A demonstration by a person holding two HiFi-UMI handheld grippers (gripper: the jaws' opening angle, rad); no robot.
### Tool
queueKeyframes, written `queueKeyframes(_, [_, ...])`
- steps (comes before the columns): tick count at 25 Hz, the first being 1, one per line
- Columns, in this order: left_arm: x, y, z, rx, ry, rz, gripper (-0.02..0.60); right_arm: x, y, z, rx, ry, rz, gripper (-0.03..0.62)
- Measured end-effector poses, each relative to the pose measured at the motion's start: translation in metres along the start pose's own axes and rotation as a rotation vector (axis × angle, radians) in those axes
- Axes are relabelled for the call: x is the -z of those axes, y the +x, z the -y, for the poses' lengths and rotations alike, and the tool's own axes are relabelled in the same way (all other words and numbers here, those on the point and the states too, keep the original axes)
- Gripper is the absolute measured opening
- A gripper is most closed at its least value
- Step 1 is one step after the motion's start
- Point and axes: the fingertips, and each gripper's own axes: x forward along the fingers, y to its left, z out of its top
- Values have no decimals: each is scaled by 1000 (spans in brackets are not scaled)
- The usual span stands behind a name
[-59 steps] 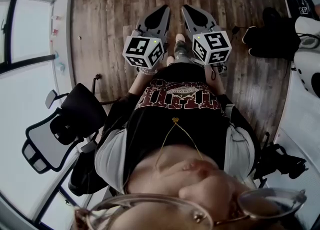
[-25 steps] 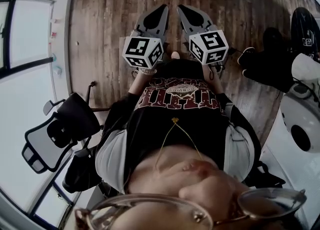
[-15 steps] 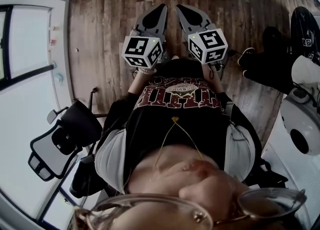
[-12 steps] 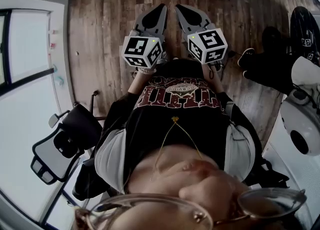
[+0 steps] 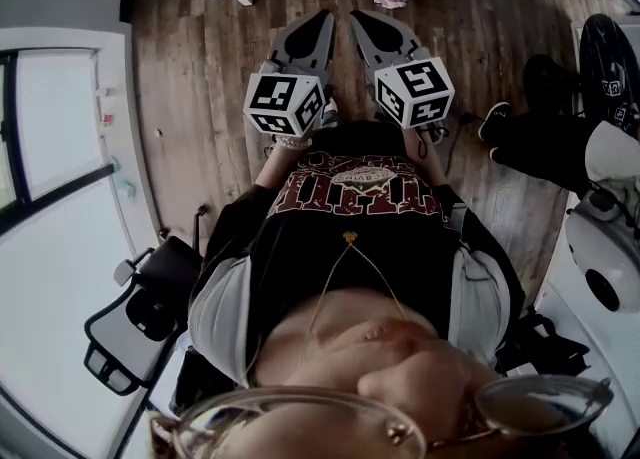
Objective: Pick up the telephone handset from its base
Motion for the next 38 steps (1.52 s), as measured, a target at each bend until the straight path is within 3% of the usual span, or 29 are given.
queueKeyframes(16, [-16,25,-71,34,5,-19,11,-14,73,9,60,23,13,17])
queueKeyframes(26, [-18,40,-84,50,-4,-31,11,-17,86,23,107,44,11,17])
queueKeyframes(38, [-33,91,-110,39,-11,-38,11,-38,128,60,72,38,0,17])
